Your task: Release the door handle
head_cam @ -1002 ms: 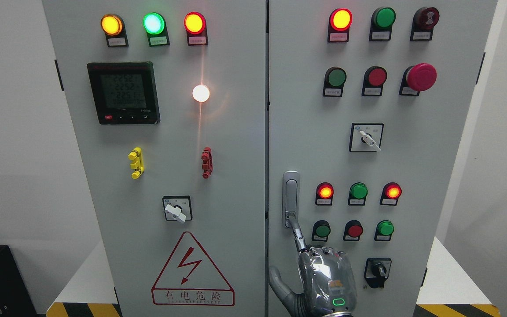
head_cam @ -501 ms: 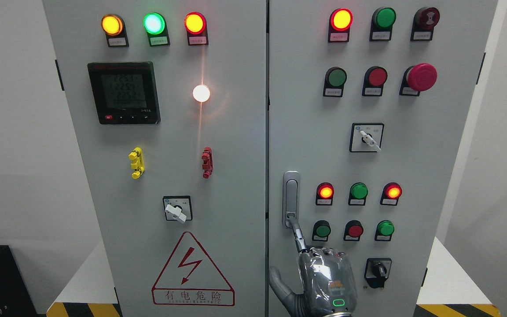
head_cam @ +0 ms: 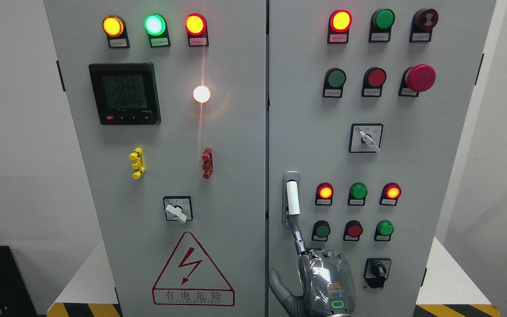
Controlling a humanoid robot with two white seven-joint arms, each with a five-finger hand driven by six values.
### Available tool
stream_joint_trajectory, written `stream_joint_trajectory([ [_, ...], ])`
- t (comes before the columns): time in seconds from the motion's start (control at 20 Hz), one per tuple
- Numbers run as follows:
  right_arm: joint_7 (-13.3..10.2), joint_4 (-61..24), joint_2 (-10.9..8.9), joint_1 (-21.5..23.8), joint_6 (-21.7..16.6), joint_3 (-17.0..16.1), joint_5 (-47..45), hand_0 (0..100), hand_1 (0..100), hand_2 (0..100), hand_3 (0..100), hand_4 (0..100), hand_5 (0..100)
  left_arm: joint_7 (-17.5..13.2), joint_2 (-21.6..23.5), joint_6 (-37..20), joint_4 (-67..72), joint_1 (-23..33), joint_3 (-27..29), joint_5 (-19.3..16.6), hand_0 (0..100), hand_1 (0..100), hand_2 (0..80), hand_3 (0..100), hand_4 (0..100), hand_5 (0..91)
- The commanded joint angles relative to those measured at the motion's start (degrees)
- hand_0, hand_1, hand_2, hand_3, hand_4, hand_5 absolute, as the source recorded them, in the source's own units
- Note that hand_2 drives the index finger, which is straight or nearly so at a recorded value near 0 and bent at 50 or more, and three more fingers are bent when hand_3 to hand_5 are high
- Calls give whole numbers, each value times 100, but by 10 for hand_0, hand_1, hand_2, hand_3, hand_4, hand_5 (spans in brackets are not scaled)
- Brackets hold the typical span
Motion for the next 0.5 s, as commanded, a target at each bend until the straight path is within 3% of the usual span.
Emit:
stream_joint_trajectory([
  [0.0, -4, 133, 0, 15, 12, -2, -2, 380, 215, 0, 872, 901, 984, -5, 0, 3, -5, 105, 0, -1, 120, 556, 0, 0, 0, 0],
  [0.45, -4, 125, 0, 41, 12, 7, -2, 379, 215, 0, 873, 902, 985, -5, 0, 3, -5, 105, 0, -1, 120, 556, 0, 0, 0, 0],
])
